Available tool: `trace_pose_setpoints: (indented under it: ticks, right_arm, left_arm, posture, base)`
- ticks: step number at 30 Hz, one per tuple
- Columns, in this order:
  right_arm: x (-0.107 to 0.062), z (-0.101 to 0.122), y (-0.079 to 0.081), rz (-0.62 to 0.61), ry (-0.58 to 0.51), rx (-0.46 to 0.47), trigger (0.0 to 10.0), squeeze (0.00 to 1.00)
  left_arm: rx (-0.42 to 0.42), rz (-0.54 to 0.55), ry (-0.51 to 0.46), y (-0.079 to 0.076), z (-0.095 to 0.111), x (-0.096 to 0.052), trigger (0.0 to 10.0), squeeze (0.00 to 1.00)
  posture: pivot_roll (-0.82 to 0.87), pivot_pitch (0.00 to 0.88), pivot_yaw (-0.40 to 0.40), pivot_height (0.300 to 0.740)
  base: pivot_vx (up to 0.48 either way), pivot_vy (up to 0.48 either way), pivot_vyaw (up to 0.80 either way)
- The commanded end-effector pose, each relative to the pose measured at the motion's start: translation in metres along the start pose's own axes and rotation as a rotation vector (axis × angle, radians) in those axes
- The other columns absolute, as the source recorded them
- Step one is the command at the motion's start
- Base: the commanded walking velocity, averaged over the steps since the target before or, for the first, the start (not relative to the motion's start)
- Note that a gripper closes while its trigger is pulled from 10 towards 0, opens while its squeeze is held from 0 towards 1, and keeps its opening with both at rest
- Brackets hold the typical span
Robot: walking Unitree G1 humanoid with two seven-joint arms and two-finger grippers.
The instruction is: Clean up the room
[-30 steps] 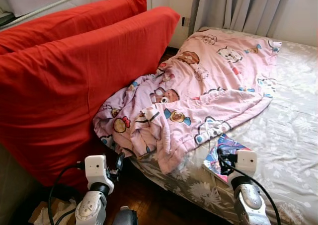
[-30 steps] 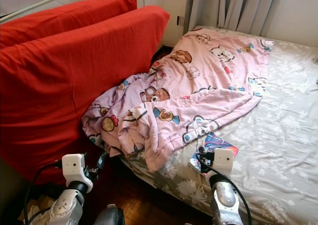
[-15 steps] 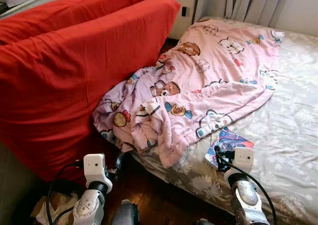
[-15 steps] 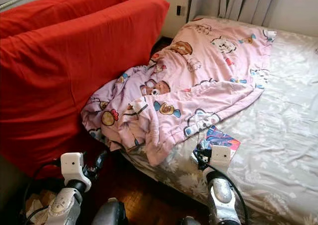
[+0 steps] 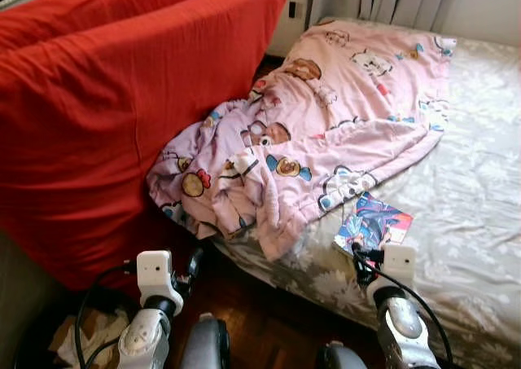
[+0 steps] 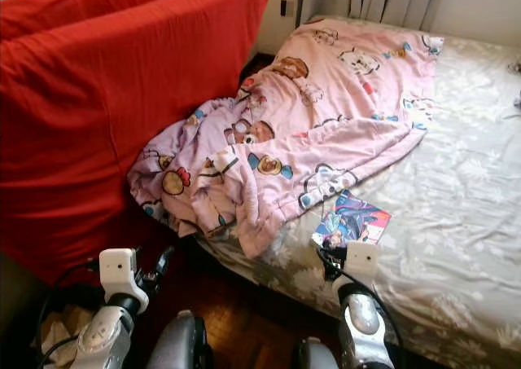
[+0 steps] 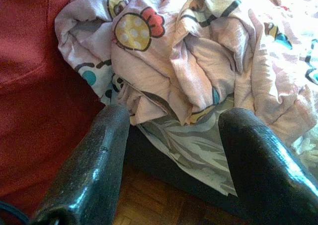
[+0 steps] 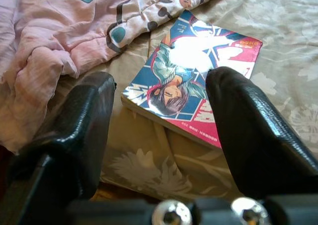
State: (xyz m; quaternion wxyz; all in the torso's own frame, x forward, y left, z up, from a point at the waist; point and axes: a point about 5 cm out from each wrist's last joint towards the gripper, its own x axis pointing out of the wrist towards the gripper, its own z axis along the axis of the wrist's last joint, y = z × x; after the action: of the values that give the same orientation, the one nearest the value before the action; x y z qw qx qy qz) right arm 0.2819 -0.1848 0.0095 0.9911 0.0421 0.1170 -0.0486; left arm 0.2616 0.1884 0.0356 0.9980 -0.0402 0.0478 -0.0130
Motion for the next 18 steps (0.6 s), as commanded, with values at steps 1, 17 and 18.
trace_pose_setpoints:
  ticks: [1, 17, 18]
  right_arm:
    - [0.0015, 0.0010, 0.0034, 0.006, -0.002, 0.012, 10.0, 0.00]
    - [0.0018, -0.0008, 0.0065, 0.026, 0.008, 0.021, 10.0, 0.00]
    - [0.0018, -0.0009, 0.0066, 0.026, 0.009, 0.021, 10.0, 0.00]
  left_arm:
    - [0.003, 0.002, 0.009, 0.0015, -0.0007, -0.0014, 10.0, 0.00]
    - [0.004, 0.002, 0.016, 0.0009, -0.0019, -0.0017, 10.0, 0.00]
    - [0.004, 0.002, 0.016, 0.0009, -0.0020, -0.0018, 10.0, 0.00]
  posture:
    - [0.03, 0.198, 0.018, 0.626]
    - [0.03, 0.194, 0.018, 0.626]
    - [0.03, 0.194, 0.018, 0.626]
  base:
    - [0.292, 0.000, 0.00]
    - [0.295, 0.000, 0.00]
    - [0.296, 0.000, 0.00]
